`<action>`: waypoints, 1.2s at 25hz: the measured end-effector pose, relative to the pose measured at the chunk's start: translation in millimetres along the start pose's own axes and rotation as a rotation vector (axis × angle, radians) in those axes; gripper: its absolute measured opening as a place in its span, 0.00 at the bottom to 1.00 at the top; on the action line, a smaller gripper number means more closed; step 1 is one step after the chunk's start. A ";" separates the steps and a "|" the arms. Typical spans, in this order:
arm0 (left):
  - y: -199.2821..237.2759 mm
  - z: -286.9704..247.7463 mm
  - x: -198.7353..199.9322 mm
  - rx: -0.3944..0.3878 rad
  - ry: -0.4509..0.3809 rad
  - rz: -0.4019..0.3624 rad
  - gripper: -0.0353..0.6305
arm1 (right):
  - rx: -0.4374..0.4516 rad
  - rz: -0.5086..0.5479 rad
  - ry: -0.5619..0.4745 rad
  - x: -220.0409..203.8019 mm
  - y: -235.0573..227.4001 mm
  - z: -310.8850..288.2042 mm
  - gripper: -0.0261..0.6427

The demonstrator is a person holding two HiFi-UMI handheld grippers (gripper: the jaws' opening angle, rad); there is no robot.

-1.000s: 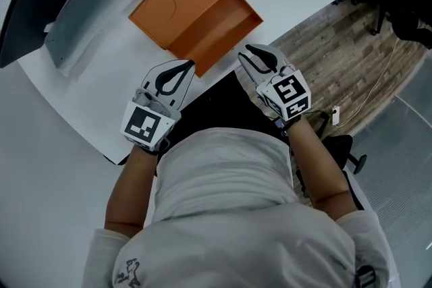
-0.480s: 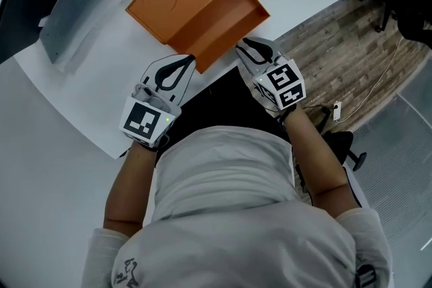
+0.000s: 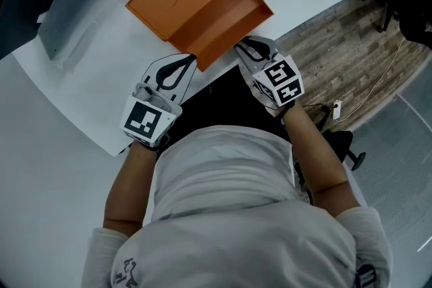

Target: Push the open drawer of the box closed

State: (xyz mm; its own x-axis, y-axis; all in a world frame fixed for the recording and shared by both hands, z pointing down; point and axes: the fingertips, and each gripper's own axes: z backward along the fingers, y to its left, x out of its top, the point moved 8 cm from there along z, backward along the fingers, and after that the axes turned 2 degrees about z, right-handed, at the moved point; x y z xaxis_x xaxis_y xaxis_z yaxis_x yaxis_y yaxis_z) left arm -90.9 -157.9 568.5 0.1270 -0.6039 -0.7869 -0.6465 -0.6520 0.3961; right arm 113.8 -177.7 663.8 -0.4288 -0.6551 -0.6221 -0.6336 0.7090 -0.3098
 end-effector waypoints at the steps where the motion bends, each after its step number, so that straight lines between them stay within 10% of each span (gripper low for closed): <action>1: 0.1 0.1 0.0 0.002 0.000 0.003 0.05 | 0.001 0.002 -0.001 0.2 0.0 0.2 0.15; 30: 36.0 6.7 20.6 0.147 -0.050 0.095 0.05 | 0.132 0.107 0.023 66.4 -15.7 -45.4 0.14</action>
State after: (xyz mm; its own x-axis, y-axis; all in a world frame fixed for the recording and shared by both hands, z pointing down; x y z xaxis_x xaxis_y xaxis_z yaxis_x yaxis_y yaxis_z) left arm -116.6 -190.7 563.3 0.0252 -0.6338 -0.7731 -0.7572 -0.5171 0.3992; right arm 66.0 -244.2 660.0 -0.5048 -0.5788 -0.6405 -0.4940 0.8021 -0.3356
